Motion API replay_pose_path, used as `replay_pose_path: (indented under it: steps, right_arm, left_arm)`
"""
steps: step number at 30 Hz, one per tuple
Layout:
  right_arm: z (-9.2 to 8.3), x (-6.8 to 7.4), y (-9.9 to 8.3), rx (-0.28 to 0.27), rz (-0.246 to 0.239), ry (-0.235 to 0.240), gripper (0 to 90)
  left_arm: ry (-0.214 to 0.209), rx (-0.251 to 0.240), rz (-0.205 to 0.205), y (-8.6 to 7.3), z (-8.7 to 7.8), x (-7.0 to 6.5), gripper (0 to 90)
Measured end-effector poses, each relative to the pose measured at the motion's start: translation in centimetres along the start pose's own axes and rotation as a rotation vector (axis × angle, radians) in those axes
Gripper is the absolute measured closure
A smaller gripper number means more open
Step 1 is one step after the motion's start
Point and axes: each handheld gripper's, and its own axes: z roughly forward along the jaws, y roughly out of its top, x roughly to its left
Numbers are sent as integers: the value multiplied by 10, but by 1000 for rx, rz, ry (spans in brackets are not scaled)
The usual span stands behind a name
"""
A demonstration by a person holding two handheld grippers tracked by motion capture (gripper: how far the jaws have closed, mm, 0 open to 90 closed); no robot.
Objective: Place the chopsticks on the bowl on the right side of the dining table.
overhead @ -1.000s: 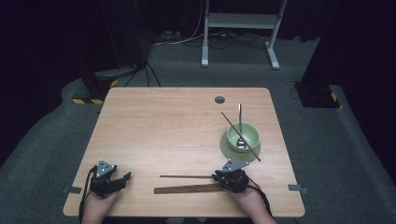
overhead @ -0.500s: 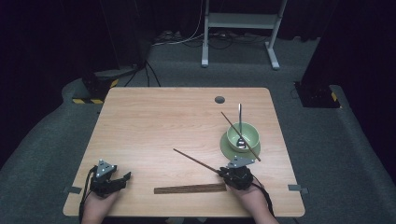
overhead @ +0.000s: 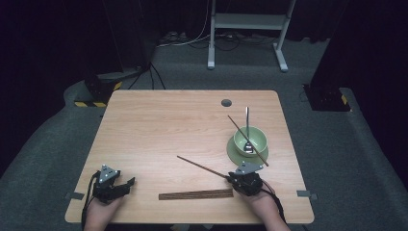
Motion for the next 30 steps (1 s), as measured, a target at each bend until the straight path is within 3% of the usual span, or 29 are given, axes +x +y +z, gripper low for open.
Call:
replay_pose_path:
  steps: [11, 16, 30]
  right_arm:
    - [-1, -3, 0, 0, 4, 36, 838]
    - [-1, -3, 0, 0, 1, 29, 838]
    - [-14, -1, 5, -78, 15, 20, 839]
  left_arm:
    - [0, 0, 0, 0, 0, 0, 313]
    - [0, 0, -1, 0, 0, 0, 313]
    - [1, 0, 0, 0, 0, 0, 313]
